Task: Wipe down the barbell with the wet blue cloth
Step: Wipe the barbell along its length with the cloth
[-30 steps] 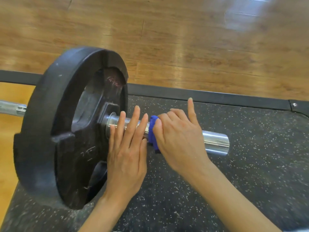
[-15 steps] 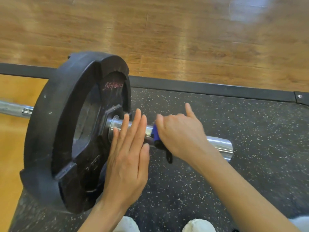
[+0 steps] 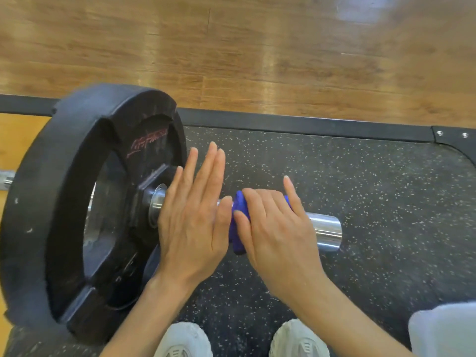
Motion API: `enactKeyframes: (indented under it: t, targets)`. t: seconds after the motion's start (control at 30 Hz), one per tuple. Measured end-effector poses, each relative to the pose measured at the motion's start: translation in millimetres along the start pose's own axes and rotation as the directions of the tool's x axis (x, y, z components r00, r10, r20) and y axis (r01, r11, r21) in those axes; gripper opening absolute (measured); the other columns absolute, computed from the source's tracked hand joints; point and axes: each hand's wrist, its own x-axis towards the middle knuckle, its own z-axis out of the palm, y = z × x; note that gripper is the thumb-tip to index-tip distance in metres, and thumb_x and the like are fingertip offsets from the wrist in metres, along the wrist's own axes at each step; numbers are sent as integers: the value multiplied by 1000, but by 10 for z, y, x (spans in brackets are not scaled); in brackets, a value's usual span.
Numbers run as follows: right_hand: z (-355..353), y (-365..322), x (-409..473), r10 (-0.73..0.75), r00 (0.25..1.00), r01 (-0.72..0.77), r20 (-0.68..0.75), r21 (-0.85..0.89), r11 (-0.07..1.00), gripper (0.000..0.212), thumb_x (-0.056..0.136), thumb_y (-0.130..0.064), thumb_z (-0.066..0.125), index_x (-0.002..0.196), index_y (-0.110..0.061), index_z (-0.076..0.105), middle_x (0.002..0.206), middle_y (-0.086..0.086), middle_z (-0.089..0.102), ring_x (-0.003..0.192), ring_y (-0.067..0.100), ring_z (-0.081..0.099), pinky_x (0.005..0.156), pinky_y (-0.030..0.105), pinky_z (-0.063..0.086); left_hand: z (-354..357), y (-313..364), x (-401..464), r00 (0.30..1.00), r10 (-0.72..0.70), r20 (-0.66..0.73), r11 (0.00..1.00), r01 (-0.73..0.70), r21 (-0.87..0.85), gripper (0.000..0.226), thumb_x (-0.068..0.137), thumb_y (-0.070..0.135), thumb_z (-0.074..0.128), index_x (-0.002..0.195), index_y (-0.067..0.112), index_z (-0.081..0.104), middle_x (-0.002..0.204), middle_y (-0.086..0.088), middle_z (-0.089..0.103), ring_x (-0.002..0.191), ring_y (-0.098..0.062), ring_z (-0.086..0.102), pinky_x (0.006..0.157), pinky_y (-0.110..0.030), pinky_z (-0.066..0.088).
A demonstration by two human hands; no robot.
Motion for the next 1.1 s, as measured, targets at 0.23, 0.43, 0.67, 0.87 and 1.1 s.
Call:
enactKeyframes:
  t: [0.23, 0.43, 0.67, 0.87, 1.1]
  targets:
    - [-218, -63, 345, 105, 939, -130, 327, 55, 990, 23, 105, -24, 27, 92, -13, 43, 80, 6, 52, 74, 31, 43, 80, 41, 45, 46, -21, -118, 999, 32, 42, 994, -37, 105, 63, 109, 33, 9, 139, 17, 62, 153, 5, 49, 152, -23, 30, 124, -40, 19]
    - [-217, -124, -156, 128, 985, -127, 116, -18, 992, 20, 98, -24, 44, 84, -17, 57, 70, 1, 50, 65, 26, 51, 91, 46, 52, 105, -2, -146, 1000, 1, -29, 990, 3, 141, 59, 109, 30, 15, 129, 24, 70, 151, 10, 50, 151, -21, 31, 119, -38, 22]
    - [-272, 75, 295, -102, 852, 4, 514, 189, 982, 24, 107, -30, 40, 101, -10, 51, 88, 5, 55, 76, 28, 48, 76, 38, 42, 102, 34, -221, 996, -2, -86, 993, 12, 117, 60, 108, 29, 16, 125, 22, 73, 151, 9, 51, 151, -21, 32, 119, -38, 22]
    - [-83, -183, -174, 145, 989, -147, 39, 42, 988, 32, 97, -22, 29, 77, -15, 54, 70, 2, 49, 66, 29, 52, 108, 57, 43, 92, 42, -220, 995, -20, -96, 992, 32, 123, 54, 106, 26, 22, 125, 25, 72, 152, 9, 50, 151, -21, 30, 120, -35, 18]
    - [56, 77, -423, 183, 960, -179, -211, 40, 983, 27, 101, -23, 35, 99, -15, 62, 91, -2, 60, 101, 25, 61, 124, 52, 17, 25, 82, -238, 994, -18, -105, 994, 29, 104, 55, 105, 24, 22, 156, 10, 38, 166, -3, 26, 157, -26, 10, 126, -40, 0]
